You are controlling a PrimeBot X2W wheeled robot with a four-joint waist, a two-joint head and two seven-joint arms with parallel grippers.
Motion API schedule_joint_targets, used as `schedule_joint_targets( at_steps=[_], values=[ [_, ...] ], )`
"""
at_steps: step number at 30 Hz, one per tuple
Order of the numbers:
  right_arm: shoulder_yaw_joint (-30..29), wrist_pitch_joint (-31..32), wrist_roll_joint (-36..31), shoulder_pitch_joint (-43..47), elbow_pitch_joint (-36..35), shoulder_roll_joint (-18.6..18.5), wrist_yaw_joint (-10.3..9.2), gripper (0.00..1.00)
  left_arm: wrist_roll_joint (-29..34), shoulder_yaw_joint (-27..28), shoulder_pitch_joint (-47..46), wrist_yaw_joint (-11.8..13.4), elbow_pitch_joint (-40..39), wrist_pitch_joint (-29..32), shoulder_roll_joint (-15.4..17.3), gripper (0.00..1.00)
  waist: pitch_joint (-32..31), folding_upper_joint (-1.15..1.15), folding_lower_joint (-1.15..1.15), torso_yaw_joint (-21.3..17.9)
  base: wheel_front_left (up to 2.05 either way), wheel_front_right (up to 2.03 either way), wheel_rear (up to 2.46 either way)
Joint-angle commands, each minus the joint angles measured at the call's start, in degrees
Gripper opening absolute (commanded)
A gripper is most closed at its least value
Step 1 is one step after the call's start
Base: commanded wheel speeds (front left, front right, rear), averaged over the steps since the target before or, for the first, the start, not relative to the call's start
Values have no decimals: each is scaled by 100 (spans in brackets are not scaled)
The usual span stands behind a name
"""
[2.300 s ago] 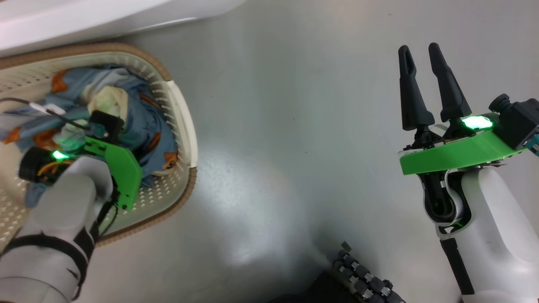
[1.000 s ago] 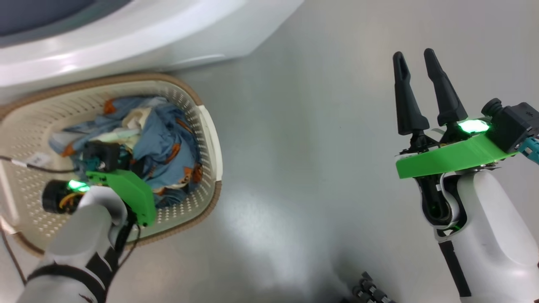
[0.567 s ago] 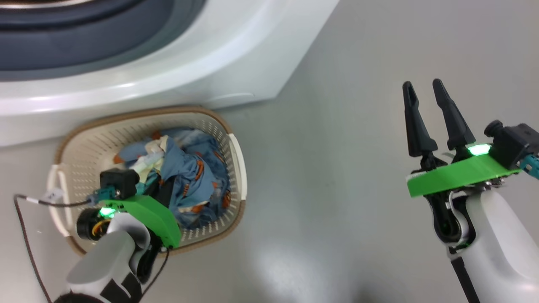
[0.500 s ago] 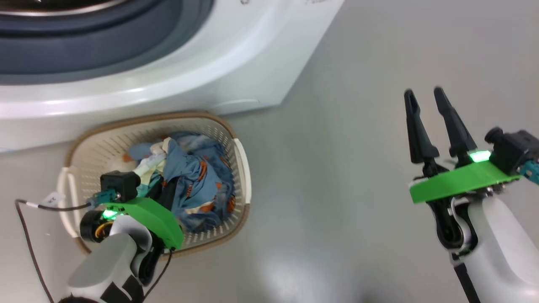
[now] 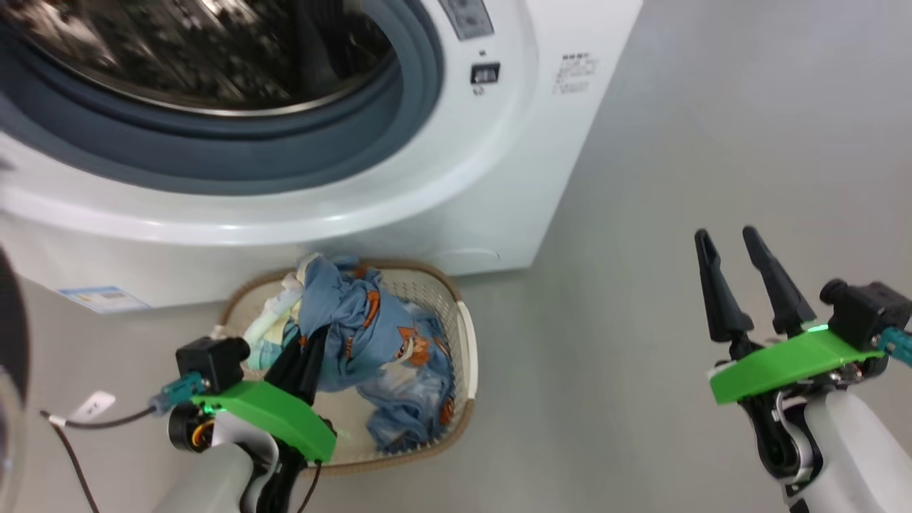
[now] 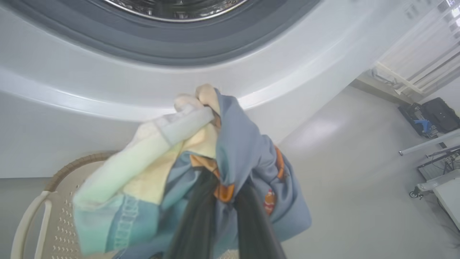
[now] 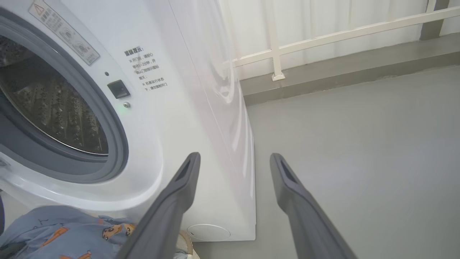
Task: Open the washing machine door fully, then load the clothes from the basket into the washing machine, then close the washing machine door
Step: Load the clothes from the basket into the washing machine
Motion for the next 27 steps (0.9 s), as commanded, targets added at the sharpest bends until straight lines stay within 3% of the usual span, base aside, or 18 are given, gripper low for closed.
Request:
schedule_joint_targets(
  at_steps=[1,19,27],
  values=[
    [102,-46,70,165,-82,-96,42,100,121,293,141,-28,-260,-68,113,0,-603,0,0,374,0,0,0],
    [50,-46,207,666,-23,-245,42,100,834,1304,916,-28,-1330,-69,-112,0,-1349,0,0,523,0,0,0],
    [57,-46,251,719,-67,-322,42,100,1181,1613,1120,-28,-1452,-69,-249,0,-1491,0,0,467,0,0,0]
  ],
)
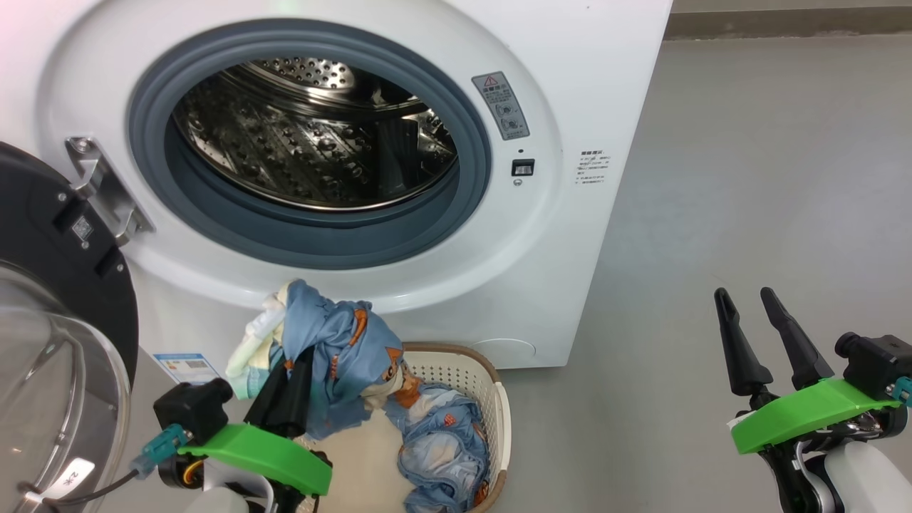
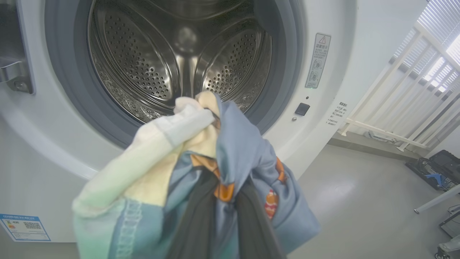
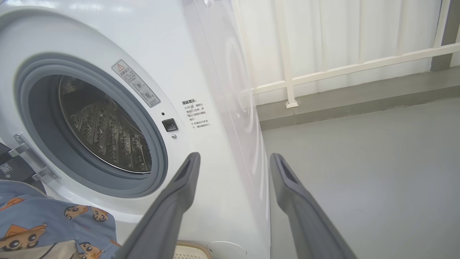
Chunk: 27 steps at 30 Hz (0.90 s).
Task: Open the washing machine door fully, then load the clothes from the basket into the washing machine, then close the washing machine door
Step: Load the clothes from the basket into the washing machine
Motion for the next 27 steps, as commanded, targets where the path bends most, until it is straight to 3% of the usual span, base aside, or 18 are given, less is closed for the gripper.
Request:
schedule_joint_targets(
  at_steps=[1,13,27],
  values=[
    [99,-46,9,31,-147,-101,42,100,76,241,-81,-28,-173,-69,83,0,-1,0,0,-15,0,0,0],
    [103,-46,-11,-21,-217,-110,42,100,223,449,-436,-28,-141,-69,6,0,160,0,0,-117,0,0,0],
    [224,-46,-75,-323,-280,-205,42,100,576,810,-1952,-28,349,-69,57,0,786,0,0,-440,0,0,0]
  ],
)
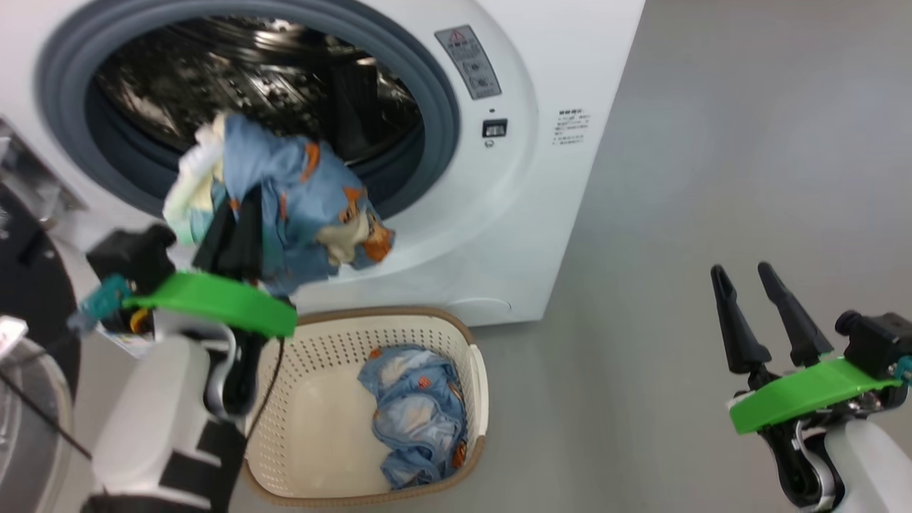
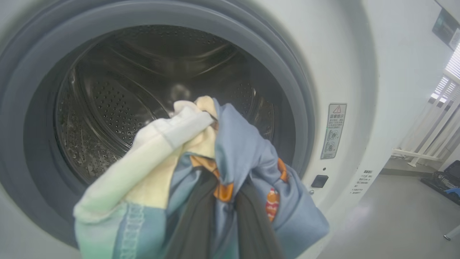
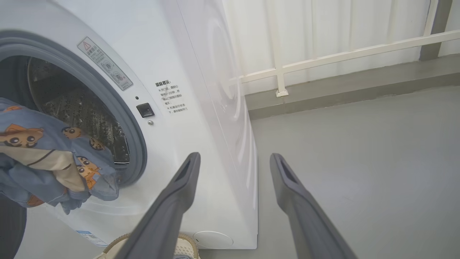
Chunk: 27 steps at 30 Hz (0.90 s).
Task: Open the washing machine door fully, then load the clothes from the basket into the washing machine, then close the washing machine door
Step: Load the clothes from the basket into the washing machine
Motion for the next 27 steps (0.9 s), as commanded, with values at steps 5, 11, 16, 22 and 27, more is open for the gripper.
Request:
schedule_joint_targets(
  at_steps=[5,11,16,22,27],
  values=[
    [123,-46,-102,-325,-226,-108,42,100,145,139,-963,-29,569,-60,257,0,614,0,0,-326,0,0,0],
    [109,-46,-195,-551,-354,-14,42,100,252,137,-1901,-29,1368,-60,386,0,1294,0,0,-582,0,0,0],
    [78,-46,-258,-723,-454,119,42,100,320,195,-2573,-29,1827,-60,545,0,1828,0,0,-837,0,0,0],
    [32,-46,-315,-832,-540,331,42,100,413,291,-3135,-29,2120,-60,810,0,2288,0,0,-1171,0,0,0],
    [14,-46,-340,-882,-593,461,42,100,774,554,-3646,58,1975,-60,1100,0,2538,0,0,-1422,0,0,0]
  ],
)
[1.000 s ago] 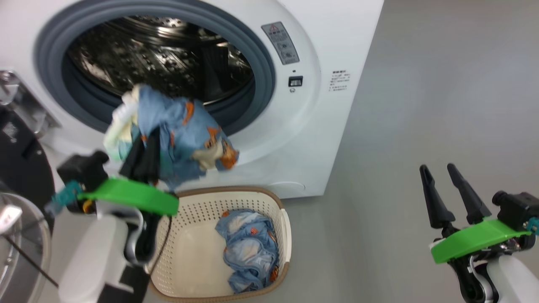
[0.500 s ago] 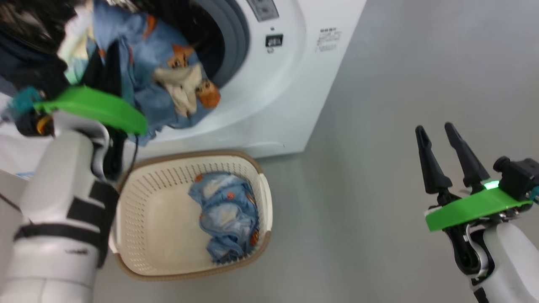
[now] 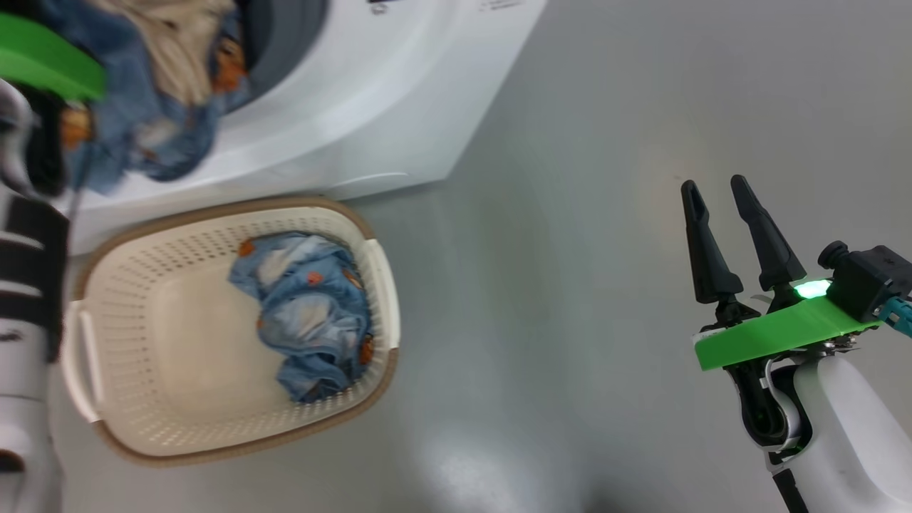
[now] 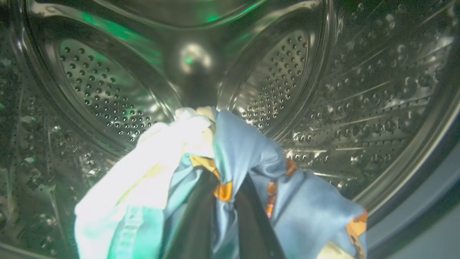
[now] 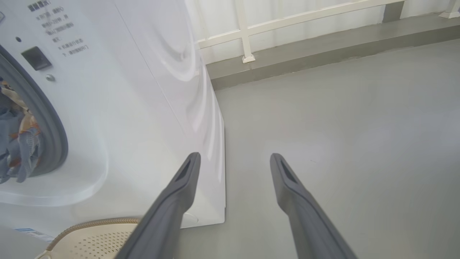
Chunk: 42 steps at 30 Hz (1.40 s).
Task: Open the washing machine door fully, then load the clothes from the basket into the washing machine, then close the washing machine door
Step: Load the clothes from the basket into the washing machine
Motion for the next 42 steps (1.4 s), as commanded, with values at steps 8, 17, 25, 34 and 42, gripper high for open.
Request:
schedule_joint_targets(
  at_steps=[8,17,25,34,42],
  values=[
    [39,-46,-108,1,-164,71,42,100,757,1123,-7,103,-1638,-37,85,0,319,0,0,-493,0,0,0],
    [117,-46,-102,-17,-62,28,42,100,1091,1158,97,123,-237,-37,-199,100,196,0,0,-337,0,0,0],
    [207,-46,-88,-30,33,-34,42,100,1142,984,-199,131,1114,4,-311,100,-13,0,0,-172,0,0,0],
    [254,-46,-30,-44,118,-103,42,100,1116,907,-11,45,1239,-34,-397,100,-326,0,0,-35,0,0,0],
    [267,-46,13,5,200,-127,42,100,1069,1016,602,-5,717,-36,-392,100,-734,0,0,94,0,0,0]
  ],
)
